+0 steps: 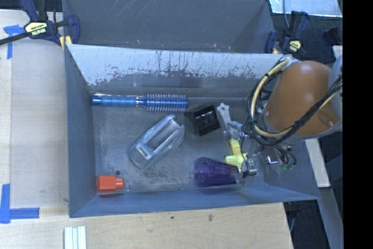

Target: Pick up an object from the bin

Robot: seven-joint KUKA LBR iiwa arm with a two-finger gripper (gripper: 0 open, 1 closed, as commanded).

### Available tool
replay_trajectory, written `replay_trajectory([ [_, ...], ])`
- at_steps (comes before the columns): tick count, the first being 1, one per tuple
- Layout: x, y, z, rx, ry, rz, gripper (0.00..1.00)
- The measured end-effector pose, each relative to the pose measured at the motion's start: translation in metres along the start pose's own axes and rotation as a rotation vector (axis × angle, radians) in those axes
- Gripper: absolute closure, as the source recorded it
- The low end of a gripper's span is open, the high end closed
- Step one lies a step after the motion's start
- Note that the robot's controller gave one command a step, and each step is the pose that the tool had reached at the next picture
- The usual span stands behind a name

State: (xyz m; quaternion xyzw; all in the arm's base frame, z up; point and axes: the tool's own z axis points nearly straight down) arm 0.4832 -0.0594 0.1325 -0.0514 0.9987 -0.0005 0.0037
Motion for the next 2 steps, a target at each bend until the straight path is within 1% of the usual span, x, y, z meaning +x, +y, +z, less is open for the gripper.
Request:
replay_trajectory([
  [1,-0.002,0.004,0.064,0.000,-0.003,-0.142,0.00],
  [2,-0.001,0.030,0.063,0.000,0.002,-0.094,1.00],
])
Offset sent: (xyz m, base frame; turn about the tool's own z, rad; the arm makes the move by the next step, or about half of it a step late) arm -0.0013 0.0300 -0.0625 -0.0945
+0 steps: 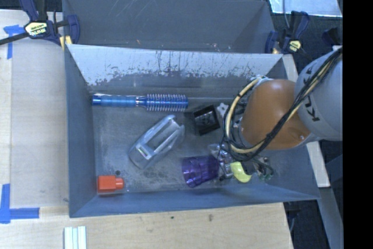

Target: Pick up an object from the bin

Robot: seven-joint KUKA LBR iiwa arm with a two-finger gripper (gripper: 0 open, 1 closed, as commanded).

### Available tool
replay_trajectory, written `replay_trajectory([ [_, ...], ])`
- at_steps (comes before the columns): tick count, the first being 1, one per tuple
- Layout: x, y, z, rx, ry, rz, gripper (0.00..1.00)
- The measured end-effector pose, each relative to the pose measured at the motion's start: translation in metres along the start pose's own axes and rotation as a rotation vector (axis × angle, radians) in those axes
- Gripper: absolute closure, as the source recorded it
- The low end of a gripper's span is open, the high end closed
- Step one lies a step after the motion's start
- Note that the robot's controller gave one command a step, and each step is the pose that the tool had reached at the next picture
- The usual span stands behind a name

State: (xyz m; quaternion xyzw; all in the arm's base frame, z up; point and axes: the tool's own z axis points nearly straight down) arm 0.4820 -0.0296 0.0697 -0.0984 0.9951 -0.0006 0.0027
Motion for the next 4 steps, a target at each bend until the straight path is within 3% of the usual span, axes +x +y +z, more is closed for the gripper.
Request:
replay_trajectory([
  [3,0.001,0.000,-0.011,-0.001,0.003,0.000,1.00],
  [4,-0.001,0.000,-0.070,0.001,-0.005,0.001,1.00],
])
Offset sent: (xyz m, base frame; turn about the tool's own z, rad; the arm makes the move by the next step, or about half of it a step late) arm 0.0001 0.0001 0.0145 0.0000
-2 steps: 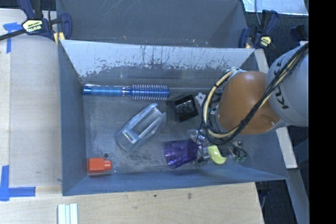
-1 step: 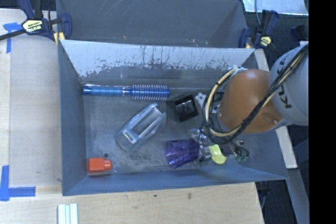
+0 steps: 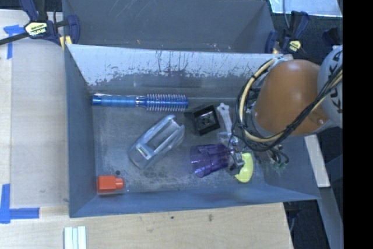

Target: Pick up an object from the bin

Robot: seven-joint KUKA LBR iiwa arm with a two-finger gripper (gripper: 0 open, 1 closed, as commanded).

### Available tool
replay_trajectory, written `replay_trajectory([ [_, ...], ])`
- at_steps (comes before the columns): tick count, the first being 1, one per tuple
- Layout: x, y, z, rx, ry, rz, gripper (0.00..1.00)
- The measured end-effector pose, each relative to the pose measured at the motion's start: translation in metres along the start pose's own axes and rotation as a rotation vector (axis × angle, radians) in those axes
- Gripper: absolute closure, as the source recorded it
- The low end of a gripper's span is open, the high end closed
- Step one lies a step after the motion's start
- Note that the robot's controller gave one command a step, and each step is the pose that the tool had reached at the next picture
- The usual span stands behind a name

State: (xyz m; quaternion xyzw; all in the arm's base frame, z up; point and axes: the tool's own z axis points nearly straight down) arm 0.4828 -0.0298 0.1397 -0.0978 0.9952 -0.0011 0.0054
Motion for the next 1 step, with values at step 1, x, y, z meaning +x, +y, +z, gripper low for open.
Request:
replay_trajectory([
  [1,-0.0005,-0.0002,-0.0011,0.000,-0.001,0.000,1.00],
])
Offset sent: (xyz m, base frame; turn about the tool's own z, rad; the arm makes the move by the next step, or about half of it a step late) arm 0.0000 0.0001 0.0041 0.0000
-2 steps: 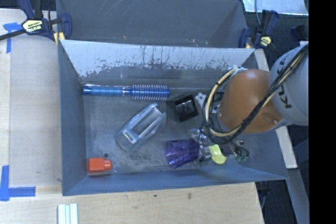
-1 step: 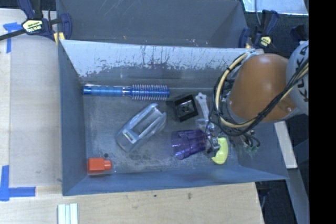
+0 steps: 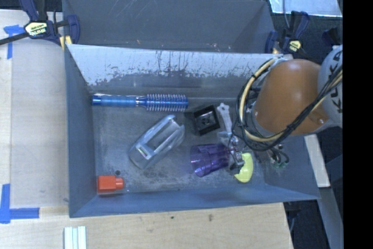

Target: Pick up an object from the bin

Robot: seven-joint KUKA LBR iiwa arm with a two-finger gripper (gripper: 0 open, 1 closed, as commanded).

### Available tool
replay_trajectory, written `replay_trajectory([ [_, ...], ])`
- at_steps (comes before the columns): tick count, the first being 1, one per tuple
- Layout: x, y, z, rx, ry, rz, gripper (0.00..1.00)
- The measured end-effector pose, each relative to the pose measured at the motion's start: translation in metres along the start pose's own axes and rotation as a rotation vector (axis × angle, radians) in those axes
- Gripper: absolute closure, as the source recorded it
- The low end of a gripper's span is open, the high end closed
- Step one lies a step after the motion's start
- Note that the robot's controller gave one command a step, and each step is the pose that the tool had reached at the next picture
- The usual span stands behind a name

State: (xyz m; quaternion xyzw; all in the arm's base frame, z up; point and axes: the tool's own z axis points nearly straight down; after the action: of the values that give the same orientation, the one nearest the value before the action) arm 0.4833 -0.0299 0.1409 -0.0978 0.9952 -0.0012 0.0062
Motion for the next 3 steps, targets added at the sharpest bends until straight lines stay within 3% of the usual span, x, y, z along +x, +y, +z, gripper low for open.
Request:
replay_trajectory([
  [1,-0.001,0.000,0.014,0.001,-0.004,-0.001,1.00],
  [3,0.003,0.001,0.028,-0.003,0.011,-0.001,1.00],
])
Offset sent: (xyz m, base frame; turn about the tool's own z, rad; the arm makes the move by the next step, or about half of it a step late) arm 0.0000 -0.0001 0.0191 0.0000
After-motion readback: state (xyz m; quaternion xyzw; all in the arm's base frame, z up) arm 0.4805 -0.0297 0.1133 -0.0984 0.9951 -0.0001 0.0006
